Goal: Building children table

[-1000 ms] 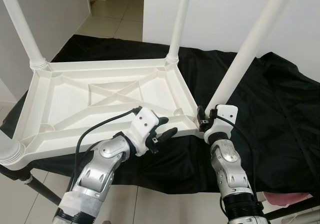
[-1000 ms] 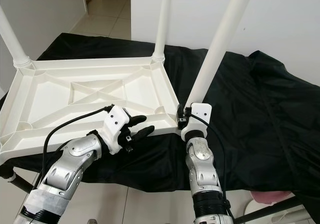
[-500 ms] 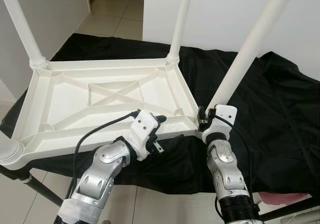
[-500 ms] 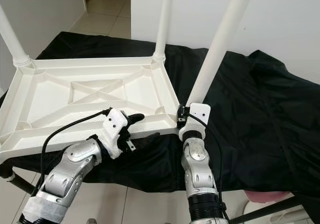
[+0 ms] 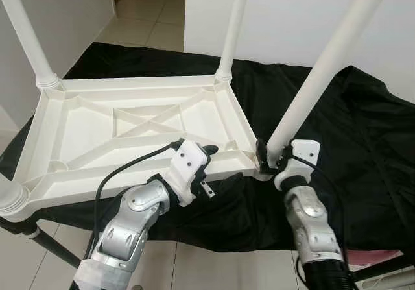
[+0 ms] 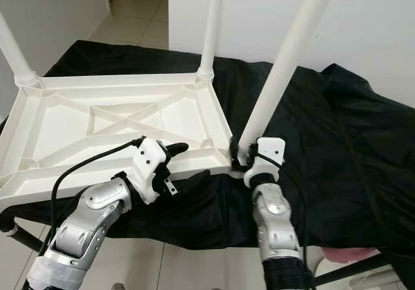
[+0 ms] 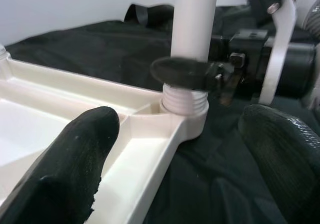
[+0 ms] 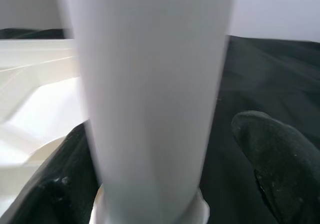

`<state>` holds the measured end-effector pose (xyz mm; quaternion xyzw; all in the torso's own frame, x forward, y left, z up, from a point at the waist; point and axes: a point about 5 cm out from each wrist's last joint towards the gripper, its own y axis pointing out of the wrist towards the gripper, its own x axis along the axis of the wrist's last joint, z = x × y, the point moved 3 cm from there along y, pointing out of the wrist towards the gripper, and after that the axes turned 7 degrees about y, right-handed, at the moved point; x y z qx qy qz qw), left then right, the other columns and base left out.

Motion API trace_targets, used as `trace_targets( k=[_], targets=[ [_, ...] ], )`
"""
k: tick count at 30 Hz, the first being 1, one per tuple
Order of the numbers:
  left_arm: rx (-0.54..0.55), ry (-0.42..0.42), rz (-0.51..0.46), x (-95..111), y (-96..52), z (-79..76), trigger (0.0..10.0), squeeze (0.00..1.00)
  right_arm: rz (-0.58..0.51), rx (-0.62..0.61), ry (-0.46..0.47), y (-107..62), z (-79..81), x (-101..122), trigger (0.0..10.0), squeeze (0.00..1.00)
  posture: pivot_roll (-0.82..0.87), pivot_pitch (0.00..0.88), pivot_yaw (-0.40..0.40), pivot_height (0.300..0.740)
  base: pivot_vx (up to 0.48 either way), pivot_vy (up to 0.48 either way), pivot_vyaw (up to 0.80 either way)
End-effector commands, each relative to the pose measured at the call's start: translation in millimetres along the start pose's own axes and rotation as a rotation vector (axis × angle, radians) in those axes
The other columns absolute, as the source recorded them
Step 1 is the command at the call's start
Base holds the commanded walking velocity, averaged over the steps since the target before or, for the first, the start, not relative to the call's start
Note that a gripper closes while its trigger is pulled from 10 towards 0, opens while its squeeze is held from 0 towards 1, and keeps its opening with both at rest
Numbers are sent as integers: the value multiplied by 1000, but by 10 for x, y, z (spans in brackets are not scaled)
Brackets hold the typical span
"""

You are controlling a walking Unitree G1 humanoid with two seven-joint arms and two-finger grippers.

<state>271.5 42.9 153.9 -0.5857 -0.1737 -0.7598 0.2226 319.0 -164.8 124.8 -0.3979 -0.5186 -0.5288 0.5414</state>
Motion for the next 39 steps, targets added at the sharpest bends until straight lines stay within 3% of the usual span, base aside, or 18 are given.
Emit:
trace_targets(
  k=[1, 8, 11, 12, 14, 15, 16, 17, 18, 19, 30, 31, 32, 33, 36, 39],
  targets=[
    [91, 1, 46, -49, -9, 41, 10000, 0, 24, 53, 3, -44, -55, -49, 10000, 0, 15, 0, -100, 740, 0, 0, 0],
    [51, 13, 69, -69, 0, -18, 10000, 0, 66, 248, -44, -36, -64, -66, 10000, 0, 15, 0, -89, 740, 0, 0, 0],
    [14, 39, 67, -69, 7, -61, 10000, 0, 80, 351, -49, 53, -2, -32, 10000, 0, 20, 0, -84, 740, 0, 0, 0],
    [-1, 56, 61, -63, 10, -83, 10000, 0, 91, 411, -59, 102, 53, -21, 9020, 0, 21, 0, -83, 740, 0, 0, 0],
    [-10, 67, 58, -59, 11, -96, 10000, 0, 99, 451, -66, 130, 86, -15, 9020, 0, 23, 0, -81, 740, 0, 0, 0],
    [-22, 62, 59, -63, 13, -110, 10000, 0, 97, 473, -80, 152, 104, -5, 7608, 0, 24, 0, -80, 740, 0, 0, 0],
    [-22, 62, 59, -63, 13, -110, 10000, 0, 97, 473, -80, 152, 104, -5, 7608, 0, 24, 0, -80, 740, 0, 0, 0],
    [-38, 70, 63, -69, 11, -127, 10000, 0, 98, 491, -83, 181, 111, 0, 2706, 0, 29, 0, -81, 740, 0, 0, 0],
    [-38, 70, 63, -69, 11, -127, 10000, 0, 98, 491, -83, 181, 111, 0, 2706, 0, 29, 0, -81, 740, 0, 0, 0],
    [-52, 64, 67, -75, 12, -135, 10000, 0, 105, 508, -83, 200, 105, -11, 0, 0, 32, 0, -82, 740, 0, 0, 0],
    [-83, 64, 52, -61, 68, -142, 10000, 0, 148, 523, -78, 171, 20, -116, 0, 0, 31, 0, -85, 740, 0, 0, 0],
    [-84, 65, 51, -64, 78, -136, 10000, 0, 151, 510, -72, 173, 3, -124, 2824, 0, 24, 0, -82, 740, 0, 0, 0],
    [-84, 65, 51, -64, 78, -136, 10000, 0, 151, 510, -72, 173, 3, -124, 2824, 0, 24, 0, -82, 740, 0, 0, 0],
    [-83, 66, 52, -70, 86, -128, 10000, 0, 148, 498, -65, 179, -12, -125, 10000, 0, 22, 0, -81, 740, 0, 0, 0],
    [-38, 52, 38, -54, 129, -46, 10000, 0, 103, 384, -15, 199, -2, -89, 10000, 0, 12, 0, -80, 740, 0, 0, 0],
    [-34, 40, 39, -59, 121, -36, 10000, 0, 104, 311, -43, 213, -18, -115, 10000, 0, 11, 0, -78, 740, 0, 0, 0]
  ],
)
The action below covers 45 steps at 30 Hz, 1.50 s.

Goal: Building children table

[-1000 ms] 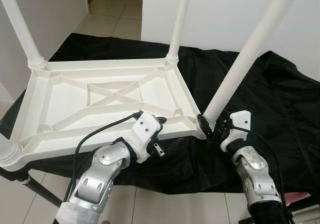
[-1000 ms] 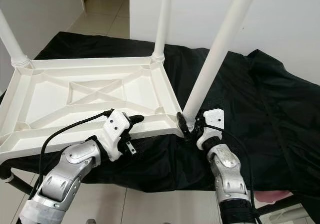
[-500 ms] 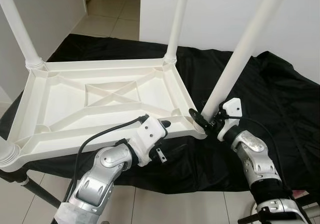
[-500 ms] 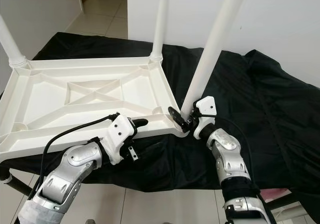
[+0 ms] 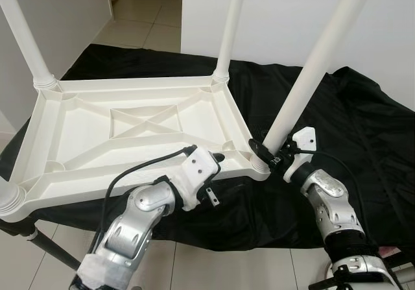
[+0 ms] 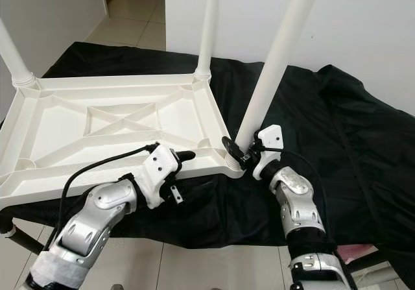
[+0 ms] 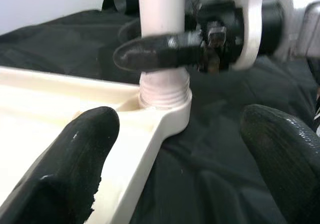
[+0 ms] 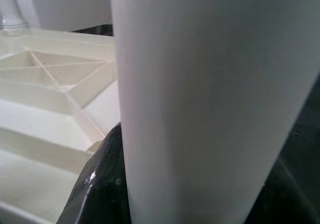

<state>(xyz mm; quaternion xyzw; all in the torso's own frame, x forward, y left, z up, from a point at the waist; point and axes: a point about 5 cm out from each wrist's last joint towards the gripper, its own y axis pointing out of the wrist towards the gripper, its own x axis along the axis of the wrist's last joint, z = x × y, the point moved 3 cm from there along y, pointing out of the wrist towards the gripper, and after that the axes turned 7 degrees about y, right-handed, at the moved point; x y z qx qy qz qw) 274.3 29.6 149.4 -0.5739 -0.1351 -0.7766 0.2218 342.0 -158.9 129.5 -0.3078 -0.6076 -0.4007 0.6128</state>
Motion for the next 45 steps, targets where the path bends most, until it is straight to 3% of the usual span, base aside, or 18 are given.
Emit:
trace_targets(
  k=[1, 5, 9, 10, 19, 28, 29, 31, 32, 41, 42, 43, 44, 45],
  targets=[
    [28, -18, 11, -40, -23, 22, 10000, 0, 42, -116, 21, -35, -37, -129, 10000, 0, 11, 0, -78, 740, 0, 0, 0],
    [36, -19, 19, -66, -50, 30, 10000, 0, 37, -187, 17, -38, -35, -134, 10000, 0, 11, 0, -79, 740, 0, 0, 0],
    [61, -31, 22, -97, -71, 60, 10000, 0, 51, -373, 49, -61, -17, -192, 10000, 0, 15, 0, -84, 740, 0, 0, 0],
    [61, -31, 22, -97, -71, 60, 10000, 0, 51, -373, 49, -61, -17, -192, 10000, 0, 15, 0, -84, 740, 0, 0, 0],
    [78, -48, 25, -113, -83, 52, 10000, 0, 42, -543, 97, -71, 187, -213, 10000, 0, 26, 0, -86, 740, 0, 0, 0],
    [86, -23, -45, 33, 83, 166, 10000, 0, 7, -631, 132, -91, 167, -203, 10000, 0, 44, 0, -92, 740, 0, 0, 0],
    [64, -2, -37, 38, 139, 194, 10000, 0, -9, -637, 124, -63, 153, -155, 10000, 141, 34, 0, -78, 740, 0, 0, 0],
    [59, 2, -33, 34, 149, 201, 10000, 0, -14, -638, 123, -54, 153, -138, 10000, 141, 34, 0, -78, 740, 0, 0, 0],
    [50, 4, -35, 37, 149, 196, 10000, 0, -24, -623, 118, -39, 165, -116, 10000, 1000, 31, 0, -73, 740, 0, 0, 0],
    [24, 7, -56, 87, 214, 188, 10000, 0, -46, -581, 112, 7, 191, -42, 10000, 1000, 35, 0, -90, 740, 0, 0, 0],
    [17, 16, -54, 90, 229, 178, 10000, 0, -51, -535, 114, 26, 210, -23, 10000, 463, 28, 0, -88, 740, 0, 0, 0],
    [11, 22, -51, 91, 238, 172, 10000, 0, -55, -503, 115, 39, 223, -9, 10000, 463, 27, 0, -88, 740, 0, 0, 0],
    [2, 34, -39, 70, 241, 162, 10000, 0, -58, -436, 108, 62, 257, 15, 10000, 0, 27, 0, -88, 740, 0, 0, 0],
    [2, 34, -39, 70, 241, 162, 10000, 0, -58, -436, 108, 62, 257, 15, 10000, 0, 27, 0, -88, 740, 0, 0, 0]
  ],
)
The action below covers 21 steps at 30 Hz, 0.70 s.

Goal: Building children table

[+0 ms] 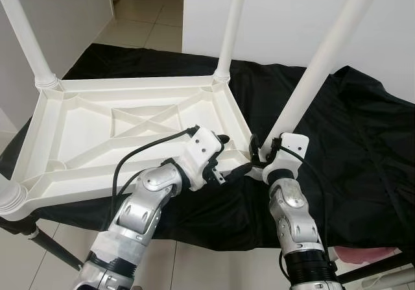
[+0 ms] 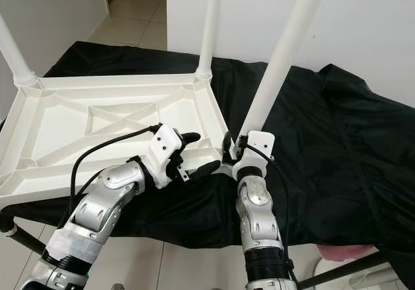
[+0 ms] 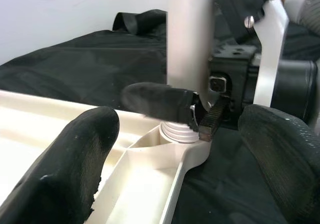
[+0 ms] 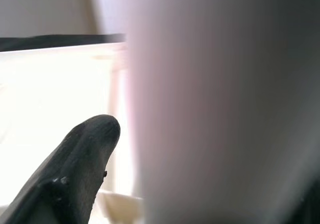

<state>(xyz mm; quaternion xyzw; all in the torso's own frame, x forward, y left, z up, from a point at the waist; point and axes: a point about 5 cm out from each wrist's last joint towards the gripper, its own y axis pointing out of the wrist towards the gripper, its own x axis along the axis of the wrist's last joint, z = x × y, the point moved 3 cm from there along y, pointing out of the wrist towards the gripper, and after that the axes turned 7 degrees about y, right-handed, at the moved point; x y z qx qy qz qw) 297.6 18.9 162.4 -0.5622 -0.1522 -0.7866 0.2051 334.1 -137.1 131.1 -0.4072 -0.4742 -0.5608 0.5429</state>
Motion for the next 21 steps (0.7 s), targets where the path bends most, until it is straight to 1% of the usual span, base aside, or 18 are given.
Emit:
trace_targets(
  k=[1, 2, 3, 5, 6, 7, 8, 10, 12, 14, 15, 17, 19, 20, 21],
  targets=[
    [-14, 24, 23, -35, 36, -27, 10000, 0, -5, 79, 8, 9, 62, 27, 10000, 0, 27, 0, -88, 740, 0, 0, 0],
    [-14, 24, 23, -35, 36, -27, 10000, 0, -5, 79, 8, 9, 62, 27, 10000, 0, 27, 0, -88, 740, 0, 0, 0],
    [-31, 14, 26, -47, 35, -54, 10000, 0, -4, 143, 5, 16, 47, 61, 10000, 0, 26, 0, -86, 740, 0, 0, 0],
    [-75, -21, 29, -64, 48, -127, 10000, 0, 20, 272, -38, 23, -11, 103, 10000, 0, 23, 0, -74, 740, 0, 0, 0],
    [-87, -27, 30, -64, 59, -153, 10000, 0, 29, 310, -58, 24, -51, 117, 10000, 0, 23, 0, -74, 740, 0, 0, 0],
    [-87, -27, 30, -64, 59, -153, 10000, 0, 29, 310, -58, 24, -51, 117, 10000, 0, 23, 0, -74, 740, 0, 0, 0],
    [-104, -49, 13, -32, 93, -194, 10000, 0, 50, 368, -79, 25, -121, 126, 10000, 0, 22, 0, -74, 740, 0, 0, 0],
    [-111, -60, 0, -9, 108, -208, 10000, 0, 56, 394, -84, 23, -144, 134, 10000, 0, 22, 0, -74, 740, 0, 0, 0],
    [-120, -46, 5, -10, 131, -217, 10000, 0, 83, 442, -127, 34, -170, 106, 10000, 0, 20, 0, -69, 740, 0, 0, 0],
    [-123, -42, 7, -11, 138, -218, 10000, 0, 93, 455, -140, 41, -180, 95, 10000, 0, 20, 0, -69, 740, 0, 0, 0],
    [-125, -37, 9, -14, 145, -217, 10000, 0, 115, 481, -149, 46, -179, 69, 8510, 0, 16, 0, -64, 740, 0, 0, 0],
    [-126, -35, 10, -15, 148, -216, 10000, 0, 129, 499, -151, 48, -176, 54, 8510, 0, 16, 0, -64, 740, 0, 0, 0],
    [-133, -14, 19, -25, 157, -218, 10000, 0, 164, 534, -179, 72, -202, 18, 4353, 0, 18, 0, -61, 740, 0, 0, 0],
    [-135, -8, 21, -27, 161, -217, 10000, 0, 170, 535, -182, 89, -218, 17, 4353, 0, 18, 0, -61, 740, 0, 0, 0],
    [-135, -4, 23, -29, 164, -212, 10000, 0, 177, 537, -186, 107, -238, 14, 1569, 0, 18, 0, -61, 740, 0, 0, 0]
  ],
)
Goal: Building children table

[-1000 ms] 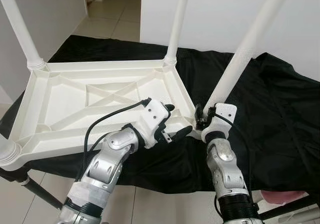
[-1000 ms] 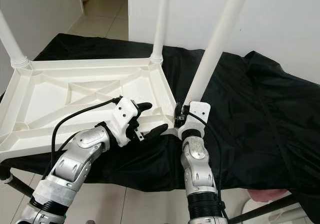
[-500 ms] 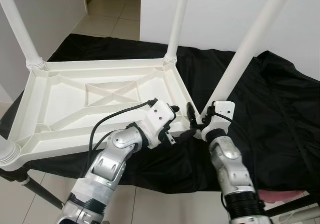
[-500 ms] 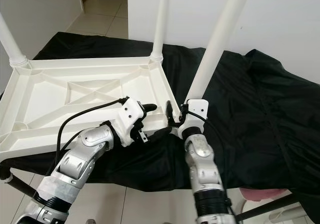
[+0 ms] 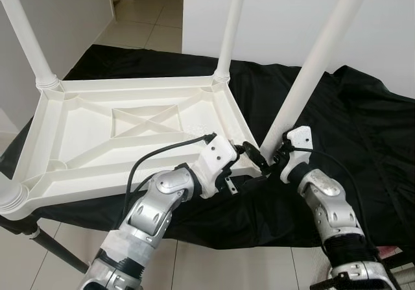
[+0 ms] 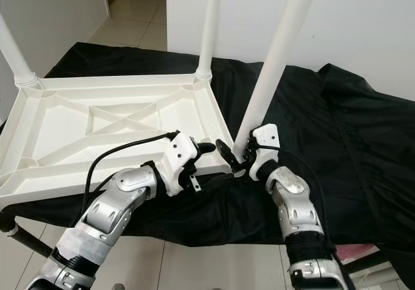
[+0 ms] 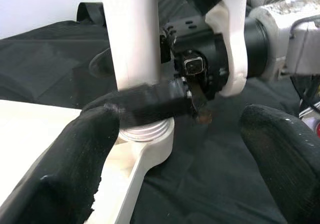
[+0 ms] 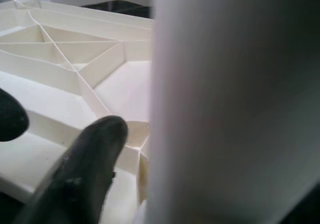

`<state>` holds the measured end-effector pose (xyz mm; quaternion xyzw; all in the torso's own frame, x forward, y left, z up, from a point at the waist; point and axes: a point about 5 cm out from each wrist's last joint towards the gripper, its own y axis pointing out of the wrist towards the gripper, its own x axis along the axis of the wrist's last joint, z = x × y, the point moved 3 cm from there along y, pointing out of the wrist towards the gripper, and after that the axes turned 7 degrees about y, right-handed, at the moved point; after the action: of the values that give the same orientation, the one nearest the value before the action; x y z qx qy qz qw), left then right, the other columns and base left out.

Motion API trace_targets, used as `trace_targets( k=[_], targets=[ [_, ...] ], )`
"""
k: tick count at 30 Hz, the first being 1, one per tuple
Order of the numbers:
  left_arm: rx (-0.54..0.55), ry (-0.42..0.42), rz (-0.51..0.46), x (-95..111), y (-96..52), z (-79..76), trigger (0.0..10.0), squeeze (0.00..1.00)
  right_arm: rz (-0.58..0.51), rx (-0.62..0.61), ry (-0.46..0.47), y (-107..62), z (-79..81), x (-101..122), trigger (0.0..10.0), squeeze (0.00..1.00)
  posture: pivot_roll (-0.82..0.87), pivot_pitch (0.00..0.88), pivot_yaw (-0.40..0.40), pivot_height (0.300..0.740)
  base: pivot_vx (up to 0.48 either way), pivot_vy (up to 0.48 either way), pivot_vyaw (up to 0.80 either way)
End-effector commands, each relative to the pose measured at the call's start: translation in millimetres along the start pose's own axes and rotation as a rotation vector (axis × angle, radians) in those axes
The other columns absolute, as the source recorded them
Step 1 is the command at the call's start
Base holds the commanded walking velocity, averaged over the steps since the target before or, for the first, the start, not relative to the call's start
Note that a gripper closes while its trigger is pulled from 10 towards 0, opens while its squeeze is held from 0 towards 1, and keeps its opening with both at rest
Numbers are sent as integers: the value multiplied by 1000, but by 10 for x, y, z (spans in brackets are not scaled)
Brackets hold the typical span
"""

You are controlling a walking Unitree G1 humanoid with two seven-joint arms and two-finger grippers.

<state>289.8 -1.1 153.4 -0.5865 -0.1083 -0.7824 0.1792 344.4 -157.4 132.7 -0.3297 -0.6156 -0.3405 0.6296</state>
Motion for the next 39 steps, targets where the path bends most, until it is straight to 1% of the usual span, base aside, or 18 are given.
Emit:
trace_targets(
  k=[1, 2, 9, 10, 11, 12, 13, 17, 21, 23, 25, 26, 30, 32, 34, 35, 36, 39],
  targets=[
    [-28, 29, 7, 4, 32, -21, 10000, 0, 30, 9, -12, -2, -33, -44, 1569, 0, 18, 0, -61, 740, 0, 0, 0],
    [-27, 31, 9, 5, 33, -15, 10000, 0, 31, 7, -12, 2, -52, -42, 0, 0, 19, 0, -62, 740, 0, 0, 0],
    [18, 9, -2, 8, 25, 24, 10000, 0, 33, -18, -27, 16, -87, -79, 0, 0, 18, 0, -62, 740, 0, 0, 0],
    [26, 3, -3, 4, 23, 24, 10000, 0, 32, -28, -29, 17, -95, -93, 1608, 0, 18, 0, -62, 740, 0, 0, 0],
    [29, 0, -4, 0, 23, 24, 10000, 0, 32, -34, -30, 17, -100, -103, 9216, 0, 18, 0, -62, 740, 0, 0, 0],
    [29, 0, -4, 0, 23, 24, 10000, 0, 32, -34, -30, 17, -100, -103, 9216, 0, 18, 0, -62, 740, 0, 0, 0],
    [28, -1, -4, -2, 19, 12, 10000, 0, 26, -52, -17, 14, -112, -112, 10000, 0, 21, 0, -67, 740, 0, 0, 0],
    [27, 2, 3, -17, -18, -1, 10000, 0, -5, -176, 23, 22, -188, -128, 10000, 0, 21, 0, -66, 740, 0, 0, 0],
    [31, -4, 5, -27, -56, 6, 10000, 0, -16, -234, 19, 22, -229, -123, 10000, 0, 19, 0, -64, 740, 0, 0, 0],
    [46, -21, 13, -59, -117, 22, 10000, 0, -23, -292, 29, 11, -246, -146, 10000, 0, 15, 0, -61, 740, 0, 0, 0],
    [51, -24, 18, -75, -141, 26, 10000, 0, -26, -315, 36, 6, -249, -156, 10000, 0, 15, 0, -61, 740, 0, 0, 0],
    [66, -24, 33, -112, -186, 46, 10000, 0, -46, -400, 85, -8, -230, -177, 10000, 0, 18, 0, -63, 740, 0, 0, 0],
    [74, -25, 40, -125, -199, 57, 10000, 0, -61, -469, 123, -17, -216, -190, 10000, 0, 19, 0, -64, 740, 0, 0, 0],
    [74, -25, 40, -124, -200, 53, 10000, 0, -76, -554, 187, -19, -189, -217, 10000, 0, 21, 0, -65, 740, 0, 0, 0],
    [75, -24, 40, -124, -199, 52, 10000, 0, -82, -574, 208, -19, -178, -224, 10000, 0, 21, 0, -65, 740, 0, 0, 0],
    [70, -20, 44, -128, -190, 46, 10000, 0, -91, -651, 242, -35, -146, -257, 10000, 0, 20, 0, -63, 740, 0, 0, 0],
    [70, -20, 44, -128, -190, 46, 10000, 0, -91, -651, 242, -35, -146, -257, 10000, 0, 20, 0, -63, 740, 0, 0, 0],
    [64, -16, 48, -131, -184, 34, 10000, 0, -93, -800, 269, -91, -71, -319, 10000, 0, 20, 0, -64, 740, 0, 0, 0]
  ],
)
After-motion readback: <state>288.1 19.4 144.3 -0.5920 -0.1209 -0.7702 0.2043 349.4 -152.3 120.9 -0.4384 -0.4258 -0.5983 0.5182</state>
